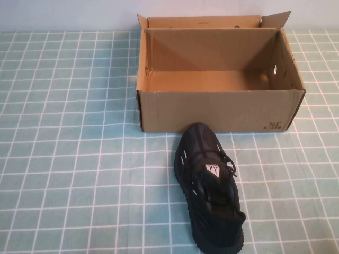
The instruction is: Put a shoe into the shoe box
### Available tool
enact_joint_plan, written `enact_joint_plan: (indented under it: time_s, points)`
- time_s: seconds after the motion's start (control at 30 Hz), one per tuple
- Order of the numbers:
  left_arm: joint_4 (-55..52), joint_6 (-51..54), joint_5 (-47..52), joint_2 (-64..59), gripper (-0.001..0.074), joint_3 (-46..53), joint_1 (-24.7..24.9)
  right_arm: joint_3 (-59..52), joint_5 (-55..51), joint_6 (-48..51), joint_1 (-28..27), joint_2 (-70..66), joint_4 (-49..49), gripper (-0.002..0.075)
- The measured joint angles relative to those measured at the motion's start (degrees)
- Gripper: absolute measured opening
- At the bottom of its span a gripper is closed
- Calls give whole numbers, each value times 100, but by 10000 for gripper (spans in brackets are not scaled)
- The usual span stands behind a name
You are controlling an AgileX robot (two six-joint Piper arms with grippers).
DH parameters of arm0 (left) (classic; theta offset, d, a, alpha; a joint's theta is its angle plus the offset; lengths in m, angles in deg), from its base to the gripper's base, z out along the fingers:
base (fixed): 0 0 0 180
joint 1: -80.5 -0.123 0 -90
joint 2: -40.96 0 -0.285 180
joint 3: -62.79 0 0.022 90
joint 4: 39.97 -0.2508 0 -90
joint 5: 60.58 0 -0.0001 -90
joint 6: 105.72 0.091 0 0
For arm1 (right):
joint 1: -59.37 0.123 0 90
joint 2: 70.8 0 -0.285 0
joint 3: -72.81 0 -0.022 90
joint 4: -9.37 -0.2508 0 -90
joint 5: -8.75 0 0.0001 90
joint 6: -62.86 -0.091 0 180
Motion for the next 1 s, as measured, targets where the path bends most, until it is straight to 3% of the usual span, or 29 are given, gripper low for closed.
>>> enact_joint_plan:
  time_s: [0.77,1.0]
  points:
    - [0,0,0,0,-4,0,0,0,554,-24,0,0,-38,-8]
    - [0,0,0,0,-4,0,0,0,611,-73,0,0,-513,-8]
